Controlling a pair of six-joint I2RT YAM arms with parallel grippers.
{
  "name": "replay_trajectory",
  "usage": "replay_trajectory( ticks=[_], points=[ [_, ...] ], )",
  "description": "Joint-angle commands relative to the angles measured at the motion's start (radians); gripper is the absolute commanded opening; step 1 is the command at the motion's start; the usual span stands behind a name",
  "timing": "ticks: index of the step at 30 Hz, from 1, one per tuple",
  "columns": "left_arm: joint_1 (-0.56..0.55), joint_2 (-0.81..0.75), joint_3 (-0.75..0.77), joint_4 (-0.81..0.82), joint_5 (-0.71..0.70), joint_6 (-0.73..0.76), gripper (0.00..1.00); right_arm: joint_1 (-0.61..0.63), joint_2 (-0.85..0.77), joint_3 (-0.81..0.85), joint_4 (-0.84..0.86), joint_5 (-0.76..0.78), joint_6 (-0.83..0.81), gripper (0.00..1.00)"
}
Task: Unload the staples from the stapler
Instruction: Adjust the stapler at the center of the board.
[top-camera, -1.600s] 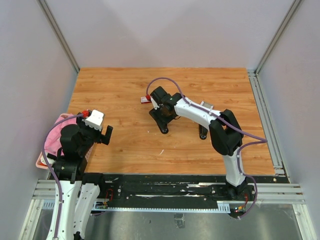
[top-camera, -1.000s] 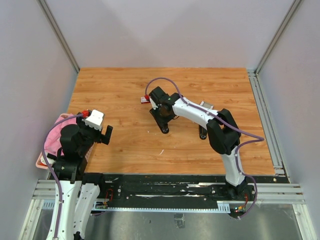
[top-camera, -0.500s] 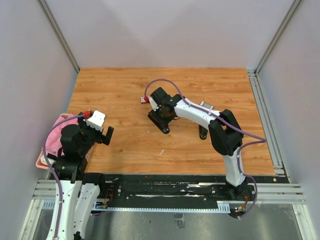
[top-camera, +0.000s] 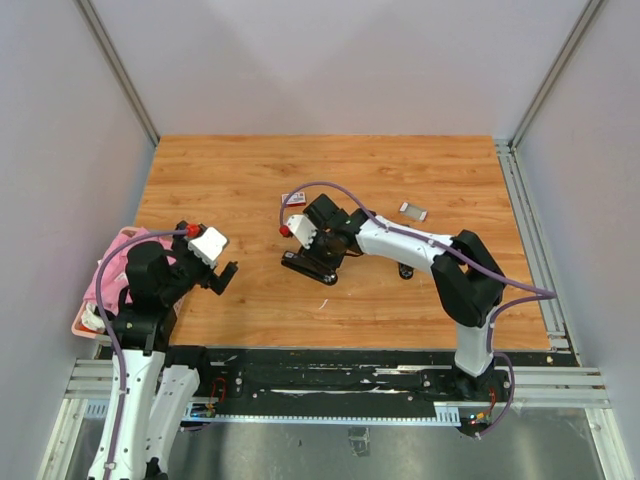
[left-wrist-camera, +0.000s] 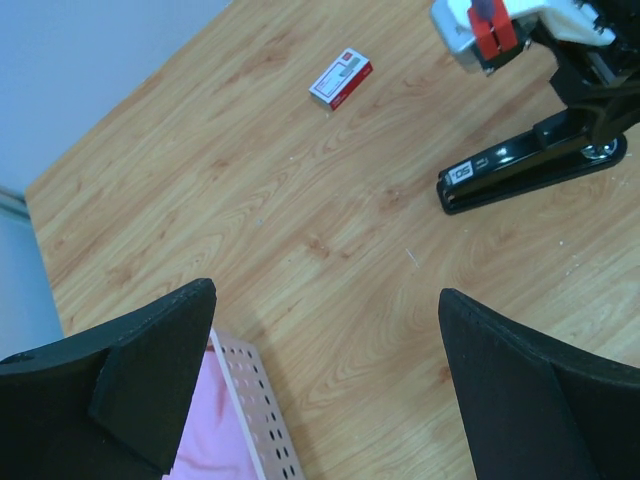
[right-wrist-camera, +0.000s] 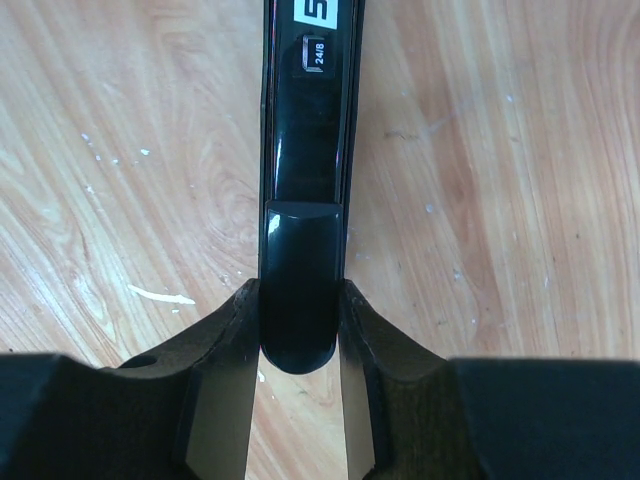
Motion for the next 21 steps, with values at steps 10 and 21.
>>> replay_trajectory(
  ticks=[10, 21],
  points=[
    [0.002, 0.116, -0.050, 0.086, 0.237, 0.158, 0.98, 0.058, -0.078, -0.036, 0.023, -0.031, -0.152, 0.43],
    [-0.234, 0.434, 0.051, 0.142, 0.100, 0.232, 0.98, -0.084, -0.360, -0.134, -0.048, -0.104, -0.147, 0.78]
  ],
)
